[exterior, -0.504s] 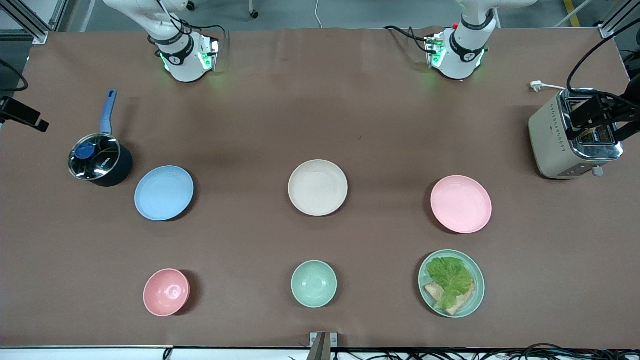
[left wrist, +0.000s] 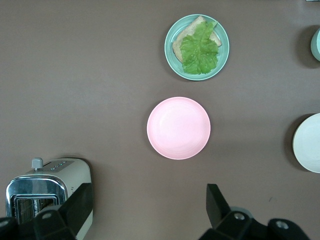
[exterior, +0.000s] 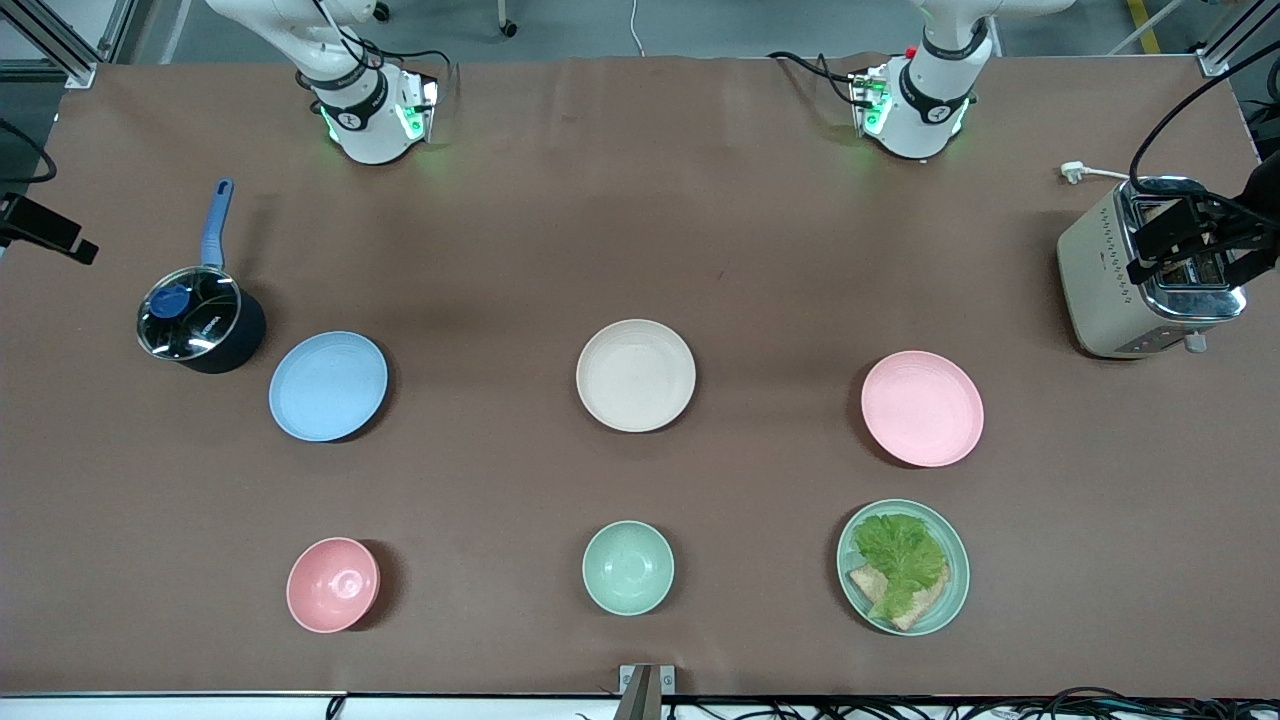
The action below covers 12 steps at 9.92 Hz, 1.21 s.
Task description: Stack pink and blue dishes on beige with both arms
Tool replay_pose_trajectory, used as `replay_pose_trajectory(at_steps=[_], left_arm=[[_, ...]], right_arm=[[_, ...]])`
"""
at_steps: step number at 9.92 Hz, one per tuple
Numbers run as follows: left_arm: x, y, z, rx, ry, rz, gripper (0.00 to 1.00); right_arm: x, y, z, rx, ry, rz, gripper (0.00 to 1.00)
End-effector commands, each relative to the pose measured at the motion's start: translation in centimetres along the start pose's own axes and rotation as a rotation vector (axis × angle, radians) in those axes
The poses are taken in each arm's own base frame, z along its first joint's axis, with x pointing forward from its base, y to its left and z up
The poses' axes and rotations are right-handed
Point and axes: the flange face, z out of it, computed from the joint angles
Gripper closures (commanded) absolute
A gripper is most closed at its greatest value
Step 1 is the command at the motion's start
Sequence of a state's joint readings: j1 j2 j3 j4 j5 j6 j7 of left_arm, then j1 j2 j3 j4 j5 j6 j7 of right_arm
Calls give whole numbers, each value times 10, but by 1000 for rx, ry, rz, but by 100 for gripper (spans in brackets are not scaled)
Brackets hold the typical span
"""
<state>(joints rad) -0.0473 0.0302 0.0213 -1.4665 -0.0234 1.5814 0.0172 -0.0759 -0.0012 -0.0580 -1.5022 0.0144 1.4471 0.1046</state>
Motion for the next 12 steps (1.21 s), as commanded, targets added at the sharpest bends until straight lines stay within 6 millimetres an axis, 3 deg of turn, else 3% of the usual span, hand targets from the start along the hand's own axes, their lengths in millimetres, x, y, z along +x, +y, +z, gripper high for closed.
replay_pose_trajectory(at_steps=[1,3,5,7,9,12], left_arm=[[6,-4,20,5,-26,-12,0],[7,-10,44,0,-48,11,0],[8,-20,112,0,-41,18,0],[18,-38,193,-47,-52,63,0],[28,-57,260,-71,-103,57,1],[31,-64,352,-83,-186,87,3]], right_arm=[[-1,0,0,1,8,-8,0],[-1,2,-3,15,13,-4,0],[-1,2,-3,14,11,-4,0],[8,-3,15,-4,-27,-35,0],[23,0,72,-5,-91,-32,0],[48,2,185,-2,-65,-62,0]])
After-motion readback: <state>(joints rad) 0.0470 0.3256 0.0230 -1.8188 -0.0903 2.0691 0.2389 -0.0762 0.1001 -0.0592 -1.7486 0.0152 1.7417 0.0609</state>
